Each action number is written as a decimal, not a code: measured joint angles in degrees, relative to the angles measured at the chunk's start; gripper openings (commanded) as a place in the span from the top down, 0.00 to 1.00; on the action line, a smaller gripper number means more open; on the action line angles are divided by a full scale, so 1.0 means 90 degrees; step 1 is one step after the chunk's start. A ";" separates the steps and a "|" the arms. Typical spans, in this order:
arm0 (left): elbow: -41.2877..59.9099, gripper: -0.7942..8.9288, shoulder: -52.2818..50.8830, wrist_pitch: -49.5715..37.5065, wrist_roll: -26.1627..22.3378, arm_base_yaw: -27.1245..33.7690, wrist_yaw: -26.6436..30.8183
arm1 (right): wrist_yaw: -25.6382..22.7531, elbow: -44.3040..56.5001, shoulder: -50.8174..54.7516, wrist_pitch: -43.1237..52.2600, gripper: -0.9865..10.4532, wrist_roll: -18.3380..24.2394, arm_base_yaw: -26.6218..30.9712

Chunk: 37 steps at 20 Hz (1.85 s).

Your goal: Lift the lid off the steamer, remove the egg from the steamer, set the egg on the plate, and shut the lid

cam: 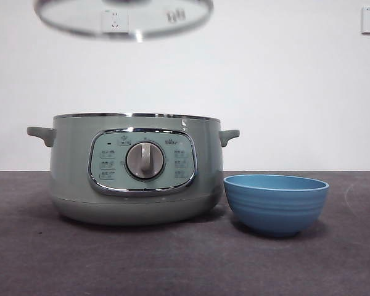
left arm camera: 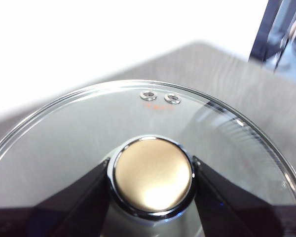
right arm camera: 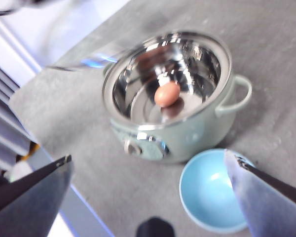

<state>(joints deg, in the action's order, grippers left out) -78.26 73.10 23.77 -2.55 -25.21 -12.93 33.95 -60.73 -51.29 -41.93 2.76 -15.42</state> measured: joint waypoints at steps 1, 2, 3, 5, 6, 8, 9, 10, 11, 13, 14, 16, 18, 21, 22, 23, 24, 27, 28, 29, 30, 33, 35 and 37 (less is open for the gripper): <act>-0.0061 0.93 -0.0318 0.0104 0.0000 0.0000 0.0085 | -0.0005 0.0000 -0.0134 0.0204 0.42 -0.0112 -0.0056; -0.0070 0.93 -0.0617 0.0185 -0.0002 0.0000 0.0206 | -0.0005 0.0000 -0.0255 0.0403 0.42 -0.0236 -0.0131; -0.0097 0.93 -0.0950 0.0384 0.0000 0.0000 0.0287 | -0.0005 0.0000 -0.0408 0.0661 0.42 -0.0403 -0.0236; -0.0119 0.93 -0.1649 0.0925 0.0000 0.0000 0.0427 | -0.0180 -0.0032 -0.0814 0.1166 0.42 -0.0765 -0.0508; -0.0121 0.93 -0.1938 0.1205 0.0000 0.0000 0.0568 | -0.0355 -0.0100 -0.1032 0.1297 0.42 -0.0872 -0.0651; -0.0126 0.93 -0.2550 0.1809 0.0002 -0.0005 0.0884 | -0.0731 -0.0413 -0.1613 0.1401 0.42 -0.1073 -0.1059; -0.0126 0.93 -0.2778 0.2011 0.0010 -0.0005 0.0993 | -0.0903 -0.0629 -0.1906 0.1379 0.42 -0.1129 -0.1270; -0.0126 0.93 -0.3045 0.2239 0.0053 -0.0005 0.1124 | -0.1137 -0.0930 -0.2293 0.1377 0.42 -0.1188 -0.1530; -0.0126 0.93 -0.3257 0.2421 0.0073 -0.0005 0.1226 | -0.1316 -0.1185 -0.2613 0.1377 0.42 -0.1226 -0.1724; -0.0126 0.93 -0.3643 0.2776 0.0107 -0.0005 0.1382 | -0.1605 -0.1702 -0.3220 0.1314 0.42 -0.1277 -0.2050; -0.0126 0.93 -0.3750 0.2900 0.0119 -0.0005 0.1426 | -0.1732 -0.1914 -0.3444 0.1248 0.42 -0.1290 -0.2161; -0.0126 0.93 -0.4085 0.3240 0.0151 -0.0005 0.1472 | -0.2193 -0.2635 -0.4150 0.0901 0.42 -0.1311 -0.2489; -0.0141 0.93 -0.4362 0.3497 0.0204 -0.0005 0.1474 | -0.2584 -0.3436 -0.4959 0.0563 0.42 -0.1311 -0.2713; -0.0141 0.93 -0.4422 0.3706 0.0238 -0.0005 0.1472 | -0.2810 -0.4330 -0.5996 0.0461 0.42 -0.1314 -0.2912; -0.0141 0.93 -0.4422 0.3762 0.0238 -0.0005 0.1474 | -0.2953 -0.4469 -0.6239 0.0464 0.42 -0.1314 -0.2936; -0.0141 0.93 -0.4427 0.3818 0.0238 -0.0005 0.1472 | -0.3009 -0.4544 -0.6487 0.0469 0.42 -0.1314 -0.2943; -0.0141 0.93 -0.4430 0.3883 0.0238 -0.0005 0.1464 | -0.3024 -0.4549 -0.6674 0.0471 0.42 -0.1314 -0.2941; -0.0141 0.93 -0.4430 0.3971 0.0238 -0.0005 0.1421 | -0.3121 -0.4549 -0.7113 0.0476 0.42 -0.1311 -0.2917; -0.0141 0.93 -0.4430 0.3971 0.0238 -0.0005 0.1421 | -0.3130 -0.4549 -0.7198 0.0517 0.42 -0.1311 -0.2909; -0.0141 0.93 -0.4430 0.3971 0.0238 -0.0005 0.1421 | -0.3128 -0.4549 -0.7244 0.0612 0.42 -0.1311 -0.2912; -0.0141 0.93 -0.4430 0.3971 0.0238 -0.0005 0.1418 | -0.3126 -0.4549 -0.7278 0.0753 0.42 -0.1311 -0.2917; -0.0141 0.93 -0.4430 0.3971 0.0238 -0.0005 0.1416 | -0.3121 -0.4563 -0.7482 0.0857 0.42 -0.1311 -0.2917; -0.0141 0.93 -0.4430 0.3973 0.0238 -0.0005 0.1413 | -0.3130 -0.4561 -0.7684 0.0838 0.42 -0.1311 -0.2917; -0.0141 0.93 -0.4430 0.3973 0.0238 -0.0005 0.1416 | -0.3128 -0.4561 -0.7793 0.0828 0.43 -0.1311 -0.2917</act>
<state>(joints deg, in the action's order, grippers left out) -79.53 33.23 59.53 -0.40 -25.26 -0.19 5.80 -101.78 -121.43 -34.48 -9.04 -41.67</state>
